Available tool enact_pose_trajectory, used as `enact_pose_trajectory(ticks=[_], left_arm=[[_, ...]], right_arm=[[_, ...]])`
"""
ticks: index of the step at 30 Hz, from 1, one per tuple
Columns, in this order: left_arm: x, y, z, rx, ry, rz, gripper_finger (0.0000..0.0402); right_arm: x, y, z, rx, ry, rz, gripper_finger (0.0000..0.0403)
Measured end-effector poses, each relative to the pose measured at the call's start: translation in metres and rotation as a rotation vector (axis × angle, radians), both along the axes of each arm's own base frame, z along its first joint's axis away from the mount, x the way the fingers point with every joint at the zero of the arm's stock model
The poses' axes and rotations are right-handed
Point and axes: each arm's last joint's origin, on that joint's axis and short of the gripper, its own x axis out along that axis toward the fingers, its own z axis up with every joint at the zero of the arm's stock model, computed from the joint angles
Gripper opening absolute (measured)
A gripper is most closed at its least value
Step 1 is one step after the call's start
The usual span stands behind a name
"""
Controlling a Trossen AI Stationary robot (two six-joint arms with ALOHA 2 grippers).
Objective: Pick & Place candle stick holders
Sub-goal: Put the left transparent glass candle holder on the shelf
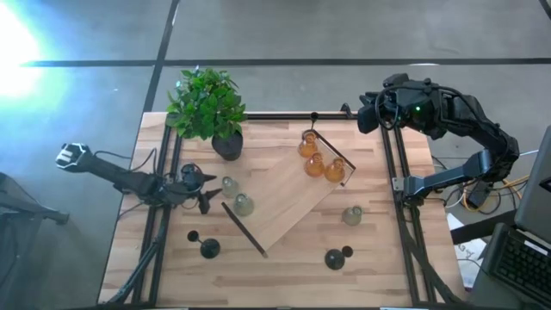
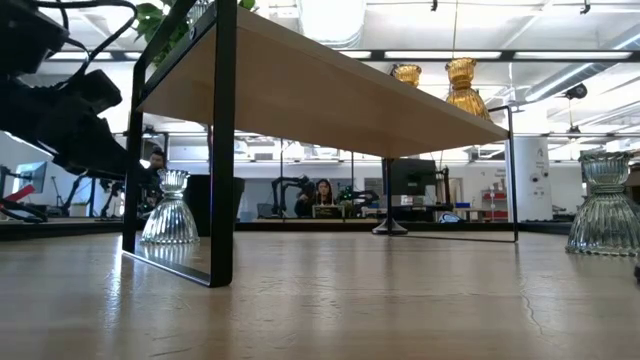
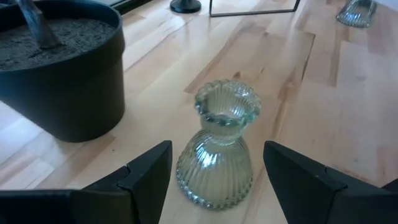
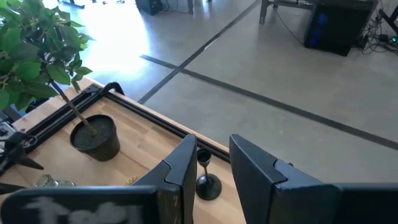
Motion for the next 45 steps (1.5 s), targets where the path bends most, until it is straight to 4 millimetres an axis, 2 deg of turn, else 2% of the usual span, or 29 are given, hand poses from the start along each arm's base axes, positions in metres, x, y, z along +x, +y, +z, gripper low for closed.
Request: enact_pose_trajectory(ticks=[8, 15, 23, 31, 45], left_arm=[[0.01, 0.001, -0.002, 0.019, -0.019, 0.017, 0.0257], [0.015, 0.003, -0.009, -0.016, 0.018, -0.008, 0.0257], [0.025, 0.005, -0.007, 0.012, -0.024, -0.003, 0.0257], [0.028, 0.005, -0.01, 0.01, -0.016, 0.008, 0.0257], [0.036, 0.009, -0.012, 0.013, -0.04, 0.039, 0.0252]], right_arm=[[0.0, 0.0, 0.0, -0.003, 0.0, 0.002, 0.0079], [0.001, 0.0, 0.002, -0.025, 0.002, 0.016, 0.009], [0.001, 0.0, 0.002, -0.035, 0.01, 0.023, 0.0088], [0.001, 0.0, 0.002, -0.039, 0.014, 0.026, 0.0077], [0.001, 0.0, 0.002, -0.039, 0.014, 0.026, 0.0089]])
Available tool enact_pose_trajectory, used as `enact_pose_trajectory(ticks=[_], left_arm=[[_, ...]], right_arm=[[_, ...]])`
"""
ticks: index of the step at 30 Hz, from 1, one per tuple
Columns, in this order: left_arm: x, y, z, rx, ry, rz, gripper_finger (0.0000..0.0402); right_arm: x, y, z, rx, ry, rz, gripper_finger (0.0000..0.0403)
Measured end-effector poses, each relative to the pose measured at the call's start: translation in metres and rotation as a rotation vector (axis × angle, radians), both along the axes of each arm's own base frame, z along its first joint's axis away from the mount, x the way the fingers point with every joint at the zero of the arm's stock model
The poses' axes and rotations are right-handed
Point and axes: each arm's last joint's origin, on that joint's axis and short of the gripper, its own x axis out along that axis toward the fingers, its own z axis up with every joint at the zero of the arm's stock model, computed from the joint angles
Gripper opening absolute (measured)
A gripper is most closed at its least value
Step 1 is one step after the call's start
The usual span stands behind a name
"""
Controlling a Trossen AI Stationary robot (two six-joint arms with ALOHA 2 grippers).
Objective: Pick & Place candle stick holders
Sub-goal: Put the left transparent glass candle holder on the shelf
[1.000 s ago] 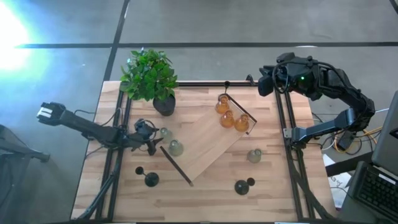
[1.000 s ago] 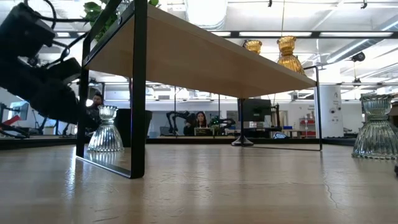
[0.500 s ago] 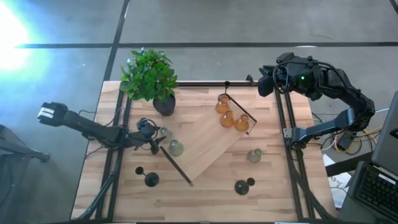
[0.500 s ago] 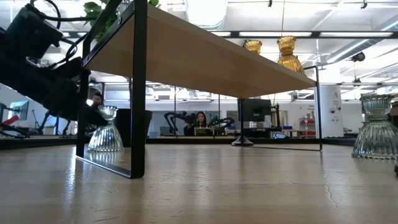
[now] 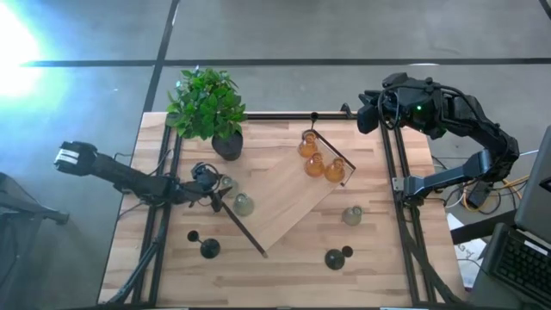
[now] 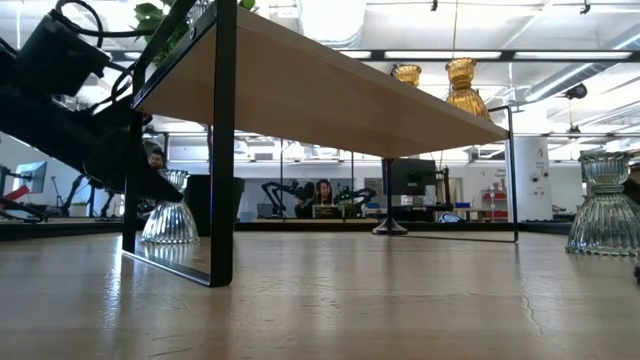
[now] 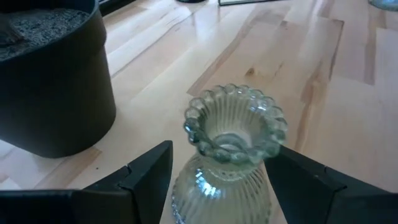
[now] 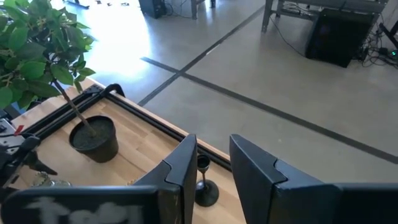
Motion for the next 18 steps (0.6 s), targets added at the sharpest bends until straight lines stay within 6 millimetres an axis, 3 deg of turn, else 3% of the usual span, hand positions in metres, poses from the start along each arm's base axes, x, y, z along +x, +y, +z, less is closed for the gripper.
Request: enact_pose_trajectory(ticks=[4, 11, 18], left_arm=[[0.0016, 0.0024, -0.0009, 0.001, 0.005, 0.018, 0.022], [0.0038, 0.0037, -0.0004, 0.005, 0.001, 0.036, 0.0121], [0.0091, 0.003, 0.0076, 0.005, -0.031, 0.04, 0.0119]], right_arm=[[0.0, 0.0, 0.0, 0.0, 0.0, 0.0, 0.0081], [0.0, 0.0, 0.0, -0.004, 0.005, 0.003, 0.0073], [0.0, 0.0, -0.0001, -0.007, 0.009, 0.005, 0.0081]])
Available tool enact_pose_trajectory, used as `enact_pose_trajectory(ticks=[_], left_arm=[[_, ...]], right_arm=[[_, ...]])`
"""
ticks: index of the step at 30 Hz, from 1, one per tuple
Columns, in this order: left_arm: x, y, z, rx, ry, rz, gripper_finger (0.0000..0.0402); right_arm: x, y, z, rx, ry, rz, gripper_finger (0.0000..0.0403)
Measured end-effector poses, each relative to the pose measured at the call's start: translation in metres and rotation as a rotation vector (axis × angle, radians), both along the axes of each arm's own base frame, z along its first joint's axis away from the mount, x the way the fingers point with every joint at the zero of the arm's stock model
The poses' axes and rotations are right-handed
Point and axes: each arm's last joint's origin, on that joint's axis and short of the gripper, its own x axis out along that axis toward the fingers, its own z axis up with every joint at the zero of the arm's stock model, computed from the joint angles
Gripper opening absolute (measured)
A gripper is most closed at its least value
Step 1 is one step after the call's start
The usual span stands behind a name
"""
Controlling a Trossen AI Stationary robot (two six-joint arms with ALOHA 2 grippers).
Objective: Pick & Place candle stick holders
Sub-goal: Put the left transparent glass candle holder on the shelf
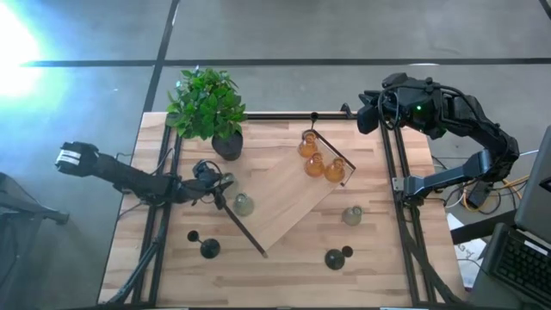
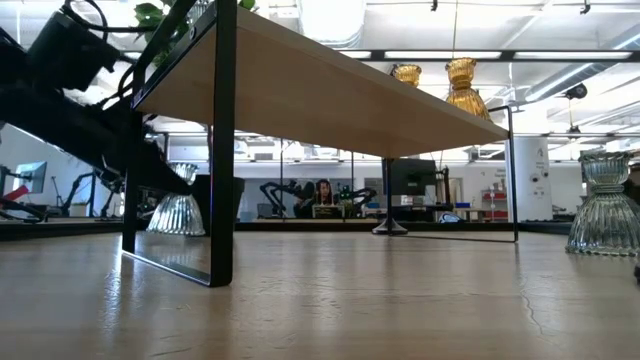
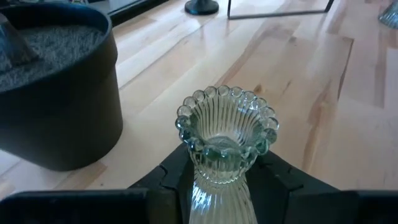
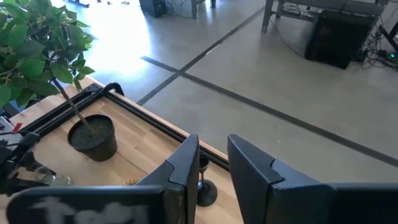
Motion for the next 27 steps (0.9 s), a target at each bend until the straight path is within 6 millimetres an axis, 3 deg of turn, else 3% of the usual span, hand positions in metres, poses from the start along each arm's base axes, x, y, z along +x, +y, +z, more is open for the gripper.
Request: enact_pose_trajectory(ticks=[12, 17, 27], left_arm=[[0.006, -0.001, 0.011, -0.002, -0.013, 0.002, 0.0119], [0.005, -0.001, 0.025, -0.043, 0.084, 0.031, 0.0119], [-0.014, -0.003, 0.097, -0.074, 0.153, -0.003, 0.0119]], right_arm=[[0.0, 0.0, 0.0, -0.003, 0.004, 0.003, 0.0077], [0.0, 0.0, 0.0, -0.003, 0.005, 0.003, 0.007], [0.0, 0.0, 0.0, -0.026, 0.035, 0.02, 0.0083]])
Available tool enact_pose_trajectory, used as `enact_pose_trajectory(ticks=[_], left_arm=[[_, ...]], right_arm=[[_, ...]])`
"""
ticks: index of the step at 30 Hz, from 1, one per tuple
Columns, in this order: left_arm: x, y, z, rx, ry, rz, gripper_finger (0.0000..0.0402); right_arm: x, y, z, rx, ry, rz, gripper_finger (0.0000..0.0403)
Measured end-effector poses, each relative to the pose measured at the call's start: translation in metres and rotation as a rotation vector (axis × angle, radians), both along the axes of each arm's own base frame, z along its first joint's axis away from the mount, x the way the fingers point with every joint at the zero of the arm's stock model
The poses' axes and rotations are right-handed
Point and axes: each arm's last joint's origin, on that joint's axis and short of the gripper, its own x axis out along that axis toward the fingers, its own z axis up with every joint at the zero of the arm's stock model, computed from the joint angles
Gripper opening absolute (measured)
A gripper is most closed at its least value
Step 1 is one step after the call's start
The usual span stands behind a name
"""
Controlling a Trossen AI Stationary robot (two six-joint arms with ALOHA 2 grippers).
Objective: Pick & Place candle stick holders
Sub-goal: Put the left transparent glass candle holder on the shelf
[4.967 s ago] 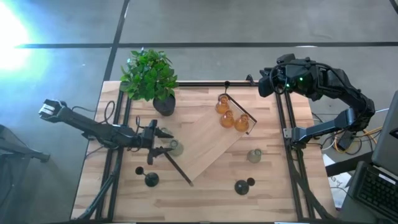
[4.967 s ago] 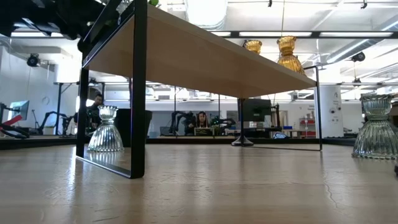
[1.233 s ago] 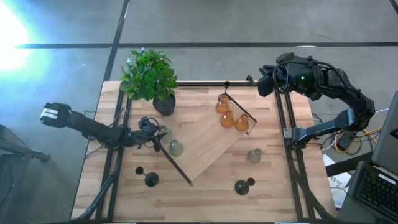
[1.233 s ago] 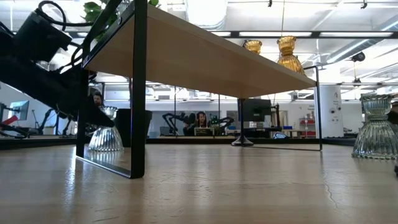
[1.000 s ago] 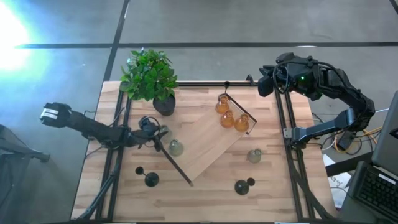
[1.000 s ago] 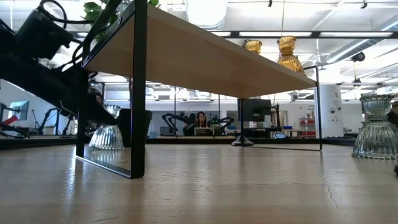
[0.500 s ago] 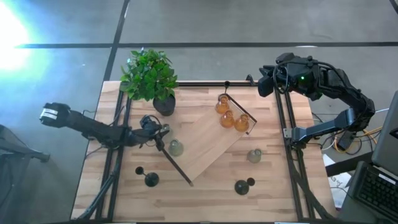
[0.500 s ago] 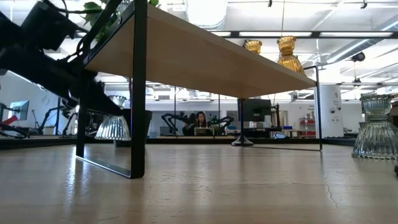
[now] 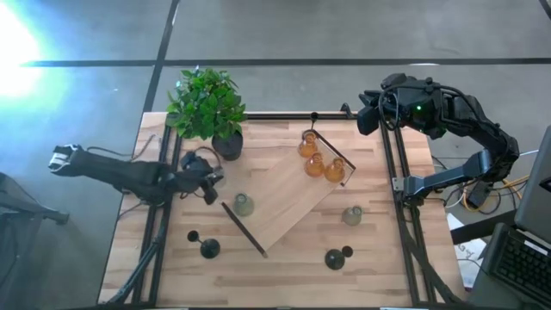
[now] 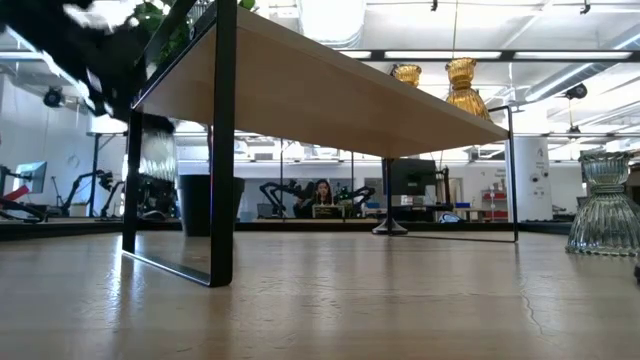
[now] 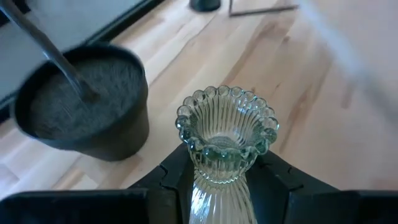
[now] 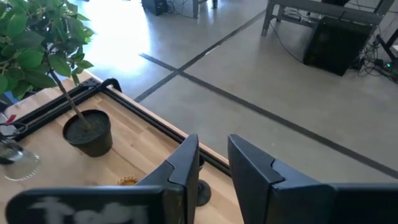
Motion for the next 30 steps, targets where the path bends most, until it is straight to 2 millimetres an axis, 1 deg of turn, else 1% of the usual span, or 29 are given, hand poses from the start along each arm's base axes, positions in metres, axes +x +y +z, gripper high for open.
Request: enact_pose_trajectory(ticks=[6, 9, 11, 14, 17, 20, 24, 27, 30], left_arm=[[-0.019, -0.004, 0.044, -0.075, -0.08, -0.07, 0.0119], [-0.025, -0.007, 0.066, -0.089, -0.155, -0.123, 0.0119], [-0.029, -0.008, 0.079, -0.087, -0.186, -0.15, 0.0119], [-0.035, -0.009, 0.097, -0.093, -0.224, -0.175, 0.0119], [-0.042, -0.009, 0.114, -0.087, -0.251, -0.193, 0.0119], [-0.05, -0.006, 0.131, -0.057, -0.258, -0.202, 0.0119], [-0.065, -0.001, 0.154, -0.033, -0.277, -0.183, 0.0119], [-0.076, 0.003, 0.172, -0.032, -0.318, -0.181, 0.0119], [-0.085, 0.006, 0.188, -0.04, -0.375, -0.181, 0.0119]], right_arm=[[0.0, 0.0, 0.0, 0.003, -0.003, 0.001, 0.0086], [-0.004, 0.002, 0.001, 0.015, -0.005, 0.051, 0.0079], [-0.015, 0.005, 0.005, 0.0, 0.001, 0.087, 0.0071], [-0.041, 0.01, 0.004, -0.002, -0.026, 0.098, 0.006], [-0.064, 0.016, -0.009, -0.013, -0.058, 0.112, 0.0049], [-0.084, 0.02, -0.028, -0.032, -0.105, 0.121, 0.0033], [-0.114, 0.025, -0.049, -0.049, -0.261, 0.149, 0.0012], [-0.134, 0.03, -0.066, -0.041, -0.382, 0.198, 0.0009], [-0.148, 0.032, -0.091, -0.01, -0.428, 0.184, 0.0008]])
